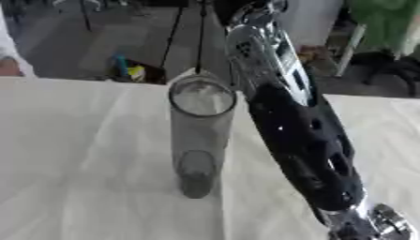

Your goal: Arrange flowers into the vase.

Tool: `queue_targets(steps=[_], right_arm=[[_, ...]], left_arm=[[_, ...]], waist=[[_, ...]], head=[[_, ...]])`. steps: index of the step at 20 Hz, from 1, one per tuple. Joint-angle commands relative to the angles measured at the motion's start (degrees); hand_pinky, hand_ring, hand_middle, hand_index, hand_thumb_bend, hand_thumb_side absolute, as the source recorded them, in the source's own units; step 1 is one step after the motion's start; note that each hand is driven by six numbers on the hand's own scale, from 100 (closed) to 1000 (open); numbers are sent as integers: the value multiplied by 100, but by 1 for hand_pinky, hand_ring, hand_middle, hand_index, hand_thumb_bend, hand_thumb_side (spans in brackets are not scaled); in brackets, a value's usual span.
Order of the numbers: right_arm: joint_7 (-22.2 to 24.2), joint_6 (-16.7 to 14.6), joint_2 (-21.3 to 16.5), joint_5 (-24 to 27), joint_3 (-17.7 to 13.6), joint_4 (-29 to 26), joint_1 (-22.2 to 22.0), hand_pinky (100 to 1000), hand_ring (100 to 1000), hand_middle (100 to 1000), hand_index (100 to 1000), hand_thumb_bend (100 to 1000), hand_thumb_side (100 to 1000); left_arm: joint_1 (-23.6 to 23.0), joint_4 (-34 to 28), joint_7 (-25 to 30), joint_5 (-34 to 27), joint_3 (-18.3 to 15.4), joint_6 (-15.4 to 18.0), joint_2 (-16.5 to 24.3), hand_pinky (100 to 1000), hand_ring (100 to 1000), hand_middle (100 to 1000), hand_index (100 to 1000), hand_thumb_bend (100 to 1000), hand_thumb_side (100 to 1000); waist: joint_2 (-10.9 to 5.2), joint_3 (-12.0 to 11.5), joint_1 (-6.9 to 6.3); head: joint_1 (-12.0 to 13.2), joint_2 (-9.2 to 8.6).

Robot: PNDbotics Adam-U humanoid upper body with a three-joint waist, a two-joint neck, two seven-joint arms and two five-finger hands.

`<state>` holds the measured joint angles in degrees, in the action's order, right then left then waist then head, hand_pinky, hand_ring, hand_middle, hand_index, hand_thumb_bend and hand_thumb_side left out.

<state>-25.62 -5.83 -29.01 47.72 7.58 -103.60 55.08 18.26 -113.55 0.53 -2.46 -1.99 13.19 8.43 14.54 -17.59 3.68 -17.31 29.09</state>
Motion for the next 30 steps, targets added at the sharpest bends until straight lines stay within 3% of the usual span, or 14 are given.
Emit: queue_targets(steps=[1, 9, 18, 26, 30], right_arm=[[150, 310, -286, 218, 27, -212, 42, 100, 100, 100, 120, 100, 198], [568, 1307, -799, 1211, 44, -456, 63, 100, 100, 100, 121, 100, 186], [1083, 2007, -1251, 1791, 110, -592, -23, 100, 100, 100, 122, 100, 162], [1379, 2192, -1511, 1868, 178, -735, -138, 100, 100, 100, 123, 100, 151], [1394, 2143, -1569, 1866, 147, -776, -153, 100, 100, 100, 123, 100, 154]], left_arm=[[58, -104, -18, 26, -5, -4, 57, 551, 696, 696, 901, 100, 1000], [34, -104, -36, 43, -17, -12, 99, 551, 696, 696, 901, 100, 1000], [11, -104, -67, 44, -35, -17, 145, 551, 696, 696, 901, 100, 1000], [0, -104, -79, 49, -42, -28, 175, 551, 697, 696, 900, 100, 1000], [-1, -104, -81, 47, -40, -28, 185, 551, 697, 697, 900, 100, 1000]], waist=[[-94, 22, 65], [-134, 116, 75], [-190, 202, 74], [-220, 262, 90], [-233, 286, 95]], head=[[41, -84], [135, -59], [399, 52], [661, 158], [743, 181]])
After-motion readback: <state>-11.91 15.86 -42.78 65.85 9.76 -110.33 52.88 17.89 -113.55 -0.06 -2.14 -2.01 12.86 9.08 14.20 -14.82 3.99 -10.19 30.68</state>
